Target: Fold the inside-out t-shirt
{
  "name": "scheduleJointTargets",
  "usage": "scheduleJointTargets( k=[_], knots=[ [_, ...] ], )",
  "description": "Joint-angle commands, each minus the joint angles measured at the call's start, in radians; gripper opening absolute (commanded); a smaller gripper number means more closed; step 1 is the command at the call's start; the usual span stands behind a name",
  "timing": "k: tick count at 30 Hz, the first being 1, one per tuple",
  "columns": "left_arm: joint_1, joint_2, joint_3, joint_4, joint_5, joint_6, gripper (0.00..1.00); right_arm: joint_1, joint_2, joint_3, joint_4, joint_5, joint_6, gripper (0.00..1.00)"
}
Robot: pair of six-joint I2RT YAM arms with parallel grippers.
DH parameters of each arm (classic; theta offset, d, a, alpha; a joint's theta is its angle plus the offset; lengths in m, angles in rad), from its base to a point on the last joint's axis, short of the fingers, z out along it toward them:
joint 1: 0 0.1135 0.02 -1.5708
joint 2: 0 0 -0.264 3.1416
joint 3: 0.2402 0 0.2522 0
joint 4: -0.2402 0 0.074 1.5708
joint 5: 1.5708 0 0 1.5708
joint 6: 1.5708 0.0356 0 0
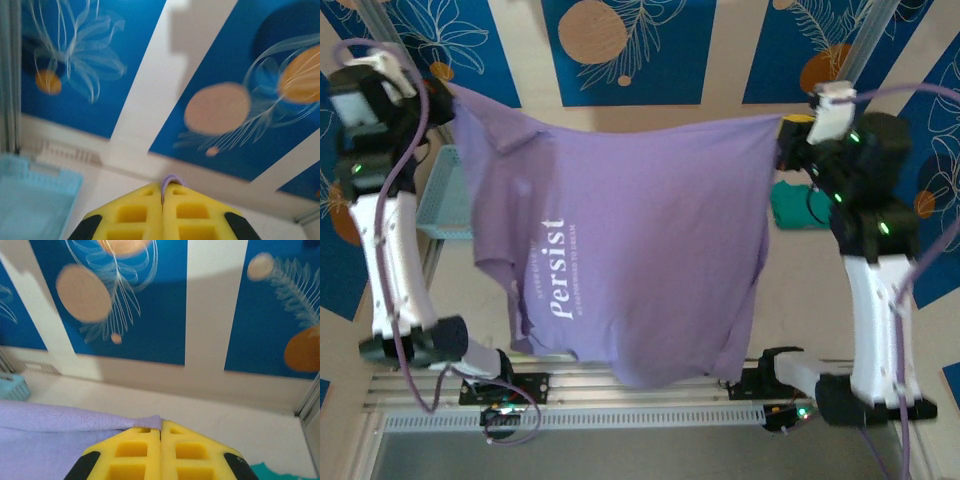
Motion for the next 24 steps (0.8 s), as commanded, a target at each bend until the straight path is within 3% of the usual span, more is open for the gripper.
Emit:
scheduleJointTargets(
  k=[1,6,17,24],
  knots=[
    [-0.017,-0.027,0.096,0.071,-0.019,0.013,0.0,-0.01,0.023,0.053,0.106,-0.01,0.008,0.0],
    [-0.017,-0.069,0.168,0.089,-0.031,-0.005,0.0,-0.016,0.023,0.15,0.058,-0.023,0.012,0.0],
    [-0.017,-0.385,0.156,0.081,-0.076,0.038,0.0,-0.028,-0.264,0.18,-0.06,-0.004,0.001,0.0],
    [-0.017,-0.499,0.248,0.122,-0.106,0.083,0.0,-0.026,-0.334,0.348,-0.147,0.007,-0.021,0.0]
  ],
)
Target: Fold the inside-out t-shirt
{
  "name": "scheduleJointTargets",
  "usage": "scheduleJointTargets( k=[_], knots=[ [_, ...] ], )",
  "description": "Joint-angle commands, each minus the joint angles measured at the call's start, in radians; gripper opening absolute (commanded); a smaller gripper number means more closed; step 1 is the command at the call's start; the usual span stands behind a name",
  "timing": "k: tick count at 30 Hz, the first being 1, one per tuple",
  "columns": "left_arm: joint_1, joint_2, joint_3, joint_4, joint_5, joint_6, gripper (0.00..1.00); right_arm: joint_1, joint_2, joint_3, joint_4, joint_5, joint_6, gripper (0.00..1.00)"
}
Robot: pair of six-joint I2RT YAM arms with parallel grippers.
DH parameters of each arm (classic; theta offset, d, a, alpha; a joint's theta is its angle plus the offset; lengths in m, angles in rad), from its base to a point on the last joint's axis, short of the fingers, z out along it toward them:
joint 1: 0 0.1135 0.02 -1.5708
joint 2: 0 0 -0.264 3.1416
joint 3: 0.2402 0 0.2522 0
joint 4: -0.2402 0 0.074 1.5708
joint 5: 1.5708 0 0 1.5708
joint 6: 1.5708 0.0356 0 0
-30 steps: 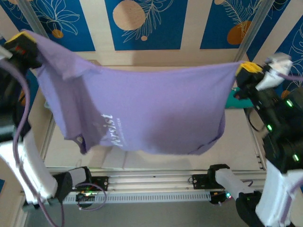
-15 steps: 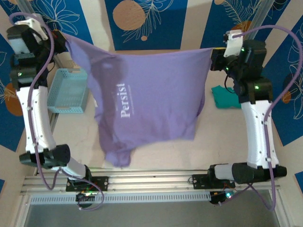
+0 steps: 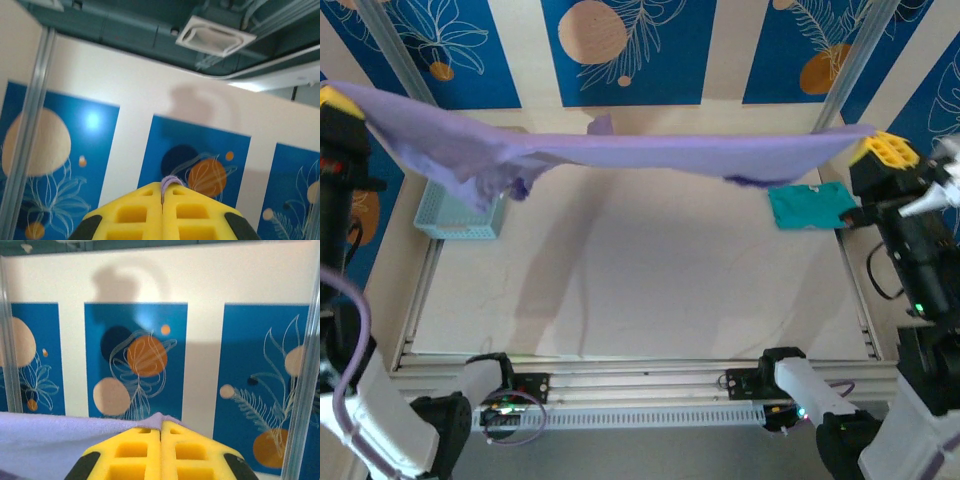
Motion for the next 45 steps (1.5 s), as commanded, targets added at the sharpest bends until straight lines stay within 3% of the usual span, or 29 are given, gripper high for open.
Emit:
scheduleJointTargets(
  k=[1,7,12,20,24,27,30,33,35,37,40,45],
  knots=[
    [0.0,0.004,0.071,0.052,-0.036,0.041,0.0,-0.005,0.009,0.073,-0.056,0.023,-0.024,0.0],
    [0.001,0.103,0.123,0.071,-0.023,0.045,0.0,-0.002,0.063,0.134,-0.052,0.043,-0.066,0.0],
    [0.0,0.271,0.1,0.105,0.037,0.03,0.0,-0.002,0.125,0.022,0.042,0.063,-0.121,0.0],
    [-0.05,0.497,-0.239,0.376,0.045,0.018,0.0,-0.002,0.308,-0.297,0.319,0.045,-0.12,0.0],
    [-0.104,0.705,-0.294,0.457,0.007,0.065,0.0,-0.001,0.487,-0.425,0.515,0.043,-0.097,0.0],
    [-0.12,0.924,-0.205,0.455,-0.028,0.07,0.02,-0.002,0.69,-0.431,0.633,0.067,-0.075,0.0],
    [-0.123,1.189,0.042,0.337,-0.056,0.059,0.13,-0.004,0.947,-0.298,0.619,0.103,-0.026,0.01],
    [-0.13,1.408,0.366,0.12,-0.066,0.037,0.28,-0.007,1.154,-0.061,0.423,0.15,0.01,0.19],
    [-0.14,1.436,0.421,0.049,-0.073,0.027,0.38,-0.008,1.199,0.016,0.329,0.16,0.033,0.29],
    [-0.154,1.38,0.342,0.023,-0.107,0.013,0.47,-0.008,1.166,-0.028,0.301,0.15,0.052,0.37],
    [-0.202,1.178,0.012,0.103,-0.123,0.012,0.54,-0.005,1.032,-0.216,0.261,0.119,0.12,0.42],
    [-0.372,0.767,-0.745,0.6,-0.038,0.043,0.59,0.019,0.743,-0.66,0.229,0.059,0.255,0.46]
  ],
)
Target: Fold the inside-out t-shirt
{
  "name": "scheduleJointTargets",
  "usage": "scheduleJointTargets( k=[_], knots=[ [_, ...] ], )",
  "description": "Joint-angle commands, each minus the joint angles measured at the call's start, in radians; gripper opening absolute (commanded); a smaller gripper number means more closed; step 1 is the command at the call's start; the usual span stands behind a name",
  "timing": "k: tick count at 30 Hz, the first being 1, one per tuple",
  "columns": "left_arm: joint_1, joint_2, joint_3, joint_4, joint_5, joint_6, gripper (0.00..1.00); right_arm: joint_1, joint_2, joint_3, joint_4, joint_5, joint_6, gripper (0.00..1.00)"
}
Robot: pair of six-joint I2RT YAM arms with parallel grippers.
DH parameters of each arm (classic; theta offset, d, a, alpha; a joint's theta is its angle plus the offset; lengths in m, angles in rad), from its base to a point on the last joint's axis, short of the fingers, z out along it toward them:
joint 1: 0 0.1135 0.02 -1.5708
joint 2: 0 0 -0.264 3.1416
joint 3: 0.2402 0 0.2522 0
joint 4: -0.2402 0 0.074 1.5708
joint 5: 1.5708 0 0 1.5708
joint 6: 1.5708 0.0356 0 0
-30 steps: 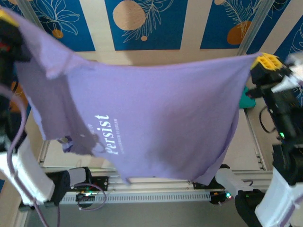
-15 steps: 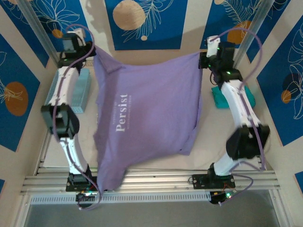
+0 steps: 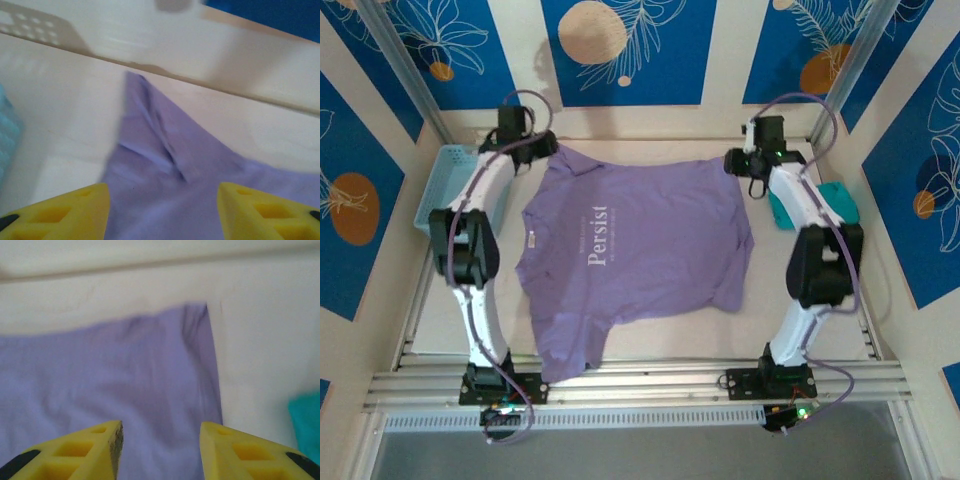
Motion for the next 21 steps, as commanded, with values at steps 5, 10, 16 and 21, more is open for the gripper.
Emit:
scheduleJointTargets(
  k=[5,10,16,21],
  knots=[
    [-0.41,-0.365,-0.662,0.608,0.203,0.186,0.6,0.053,-0.365,-0.474,-0.139,-0.107,0.236,0.49],
    [-0.733,-0.356,-0.805,0.596,0.195,0.381,0.59,0.182,-0.553,-0.703,-0.196,-0.089,0.351,0.48],
    [-0.919,-0.226,-0.815,0.594,0.127,0.459,0.58,0.263,-0.656,-0.839,-0.212,-0.069,0.46,0.44],
    [-0.957,-0.115,-0.764,0.606,0.107,0.48,0.55,0.279,-0.656,-0.905,-0.175,-0.078,0.492,0.42]
  ],
)
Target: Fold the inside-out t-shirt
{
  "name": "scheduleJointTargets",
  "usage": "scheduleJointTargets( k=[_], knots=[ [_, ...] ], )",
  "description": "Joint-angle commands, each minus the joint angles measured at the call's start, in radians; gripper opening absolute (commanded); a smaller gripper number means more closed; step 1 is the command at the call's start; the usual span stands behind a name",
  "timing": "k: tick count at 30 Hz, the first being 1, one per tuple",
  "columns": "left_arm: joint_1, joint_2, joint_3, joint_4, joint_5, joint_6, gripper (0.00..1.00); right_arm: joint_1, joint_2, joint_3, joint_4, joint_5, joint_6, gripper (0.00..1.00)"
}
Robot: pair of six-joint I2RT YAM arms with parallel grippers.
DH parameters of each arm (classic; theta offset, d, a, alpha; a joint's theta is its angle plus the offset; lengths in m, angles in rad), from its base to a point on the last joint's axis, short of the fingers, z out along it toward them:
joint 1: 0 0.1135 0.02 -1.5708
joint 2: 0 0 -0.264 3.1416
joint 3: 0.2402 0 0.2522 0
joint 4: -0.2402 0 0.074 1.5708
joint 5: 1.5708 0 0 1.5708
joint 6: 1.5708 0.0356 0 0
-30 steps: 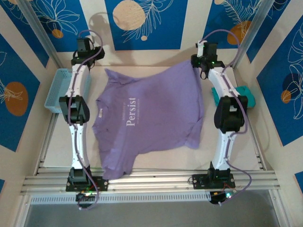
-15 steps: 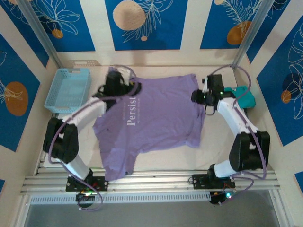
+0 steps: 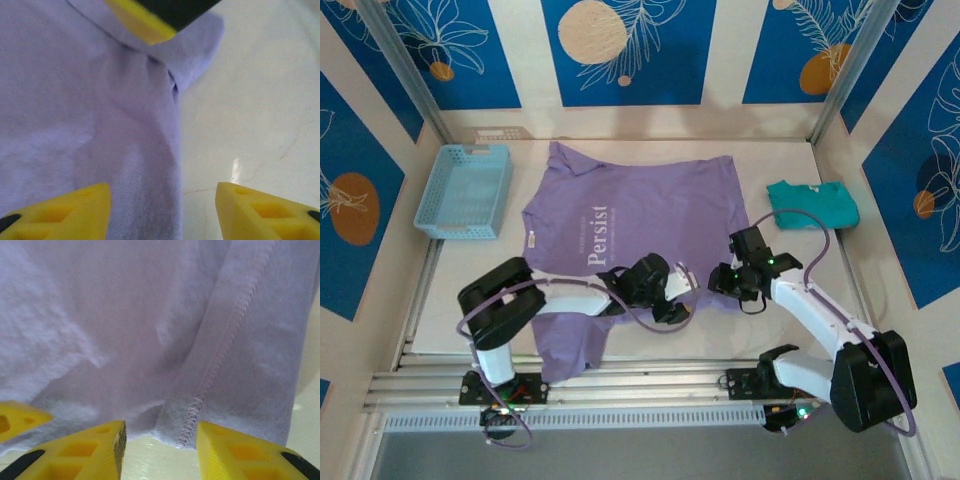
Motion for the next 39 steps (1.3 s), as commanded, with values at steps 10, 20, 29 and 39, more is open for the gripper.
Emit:
scheduleJointTargets(
  k=[10,20,29,39],
  knots=[
    [-0.032,0.095,0.03,0.075,-0.058,0.022,0.36,0.026,0.068,-0.087,0.129,-0.018,0.079,0.38],
    [-0.029,0.05,-0.024,0.109,-0.056,-0.026,0.13,0.027,0.013,-0.031,0.056,0.046,0.027,0.07],
    [0.041,-0.029,-0.079,0.162,0.051,-0.155,0.0,-0.016,-0.084,0.134,-0.072,-0.036,-0.125,0.0],
    [0.233,-0.049,-0.195,0.391,0.23,-0.437,0.0,-0.024,0.199,0.412,-0.074,-0.154,-0.405,0.0]
  ],
)
